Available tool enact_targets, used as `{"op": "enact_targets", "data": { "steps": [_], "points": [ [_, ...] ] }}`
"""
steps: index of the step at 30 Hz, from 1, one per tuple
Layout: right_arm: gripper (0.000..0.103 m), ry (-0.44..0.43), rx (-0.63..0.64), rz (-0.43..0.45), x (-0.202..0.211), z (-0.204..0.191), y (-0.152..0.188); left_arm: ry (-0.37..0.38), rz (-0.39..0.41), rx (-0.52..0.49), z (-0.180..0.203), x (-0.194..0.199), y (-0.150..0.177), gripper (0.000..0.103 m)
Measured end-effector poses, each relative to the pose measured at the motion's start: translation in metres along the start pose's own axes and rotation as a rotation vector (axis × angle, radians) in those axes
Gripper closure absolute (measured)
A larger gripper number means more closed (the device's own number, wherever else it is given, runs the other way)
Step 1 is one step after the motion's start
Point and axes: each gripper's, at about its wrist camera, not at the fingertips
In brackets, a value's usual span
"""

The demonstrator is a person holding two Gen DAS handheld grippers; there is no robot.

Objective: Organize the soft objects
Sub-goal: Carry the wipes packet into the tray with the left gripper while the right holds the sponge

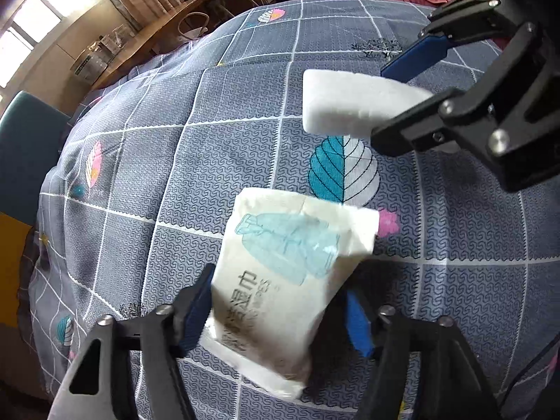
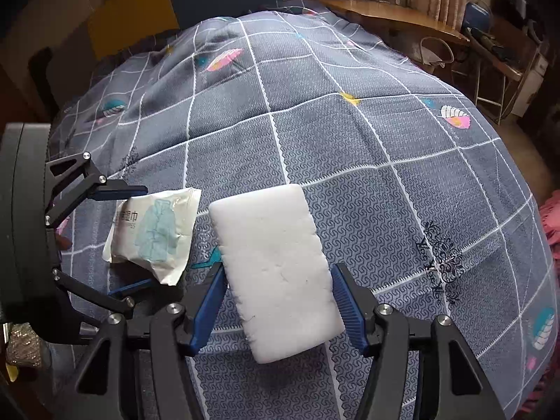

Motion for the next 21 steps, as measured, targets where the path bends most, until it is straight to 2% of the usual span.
{"op": "enact_targets", "data": {
  "steps": [5, 8, 11, 15, 18, 21],
  "points": [
    [0.042, 0.01, 0.069, -0.01, -0.005, -0.012, 0.0, 0.035, -0.01, 0.15, -0.019, 0.003, 0.003, 0.055],
    [0.042, 0.001, 0.102, -0.021, -0.008, -0.018, 0.001, 0.037, -0.031, 0.312, -0.04, 0.007, 0.006, 0.056],
    [0.042, -0.024, 0.123, -0.029, -0.011, -0.023, 0.002, 0.006, -0.031, 0.479, -0.065, 0.021, 0.011, 0.056],
    [0.042, -0.069, 0.198, -0.058, -0.019, -0.042, 0.002, -0.054, 0.007, 0.676, -0.102, 0.052, 0.02, 0.056],
    [0.042, -0.07, 0.223, -0.101, -0.029, -0.05, 0.005, -0.104, 0.034, 0.778, -0.125, 0.083, 0.03, 0.056],
    [0.042, -0.052, 0.238, -0.1, -0.032, -0.053, 0.008, -0.157, 0.087, 0.849, -0.148, 0.119, 0.038, 0.056]
  ]
}}
Point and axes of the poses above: each gripper's, at about its wrist camera, not at the fingertips, and x roughly against the way its jaws point, z to its right, y to its underside, and after that the axes turned 13 degrees about x, right-handed
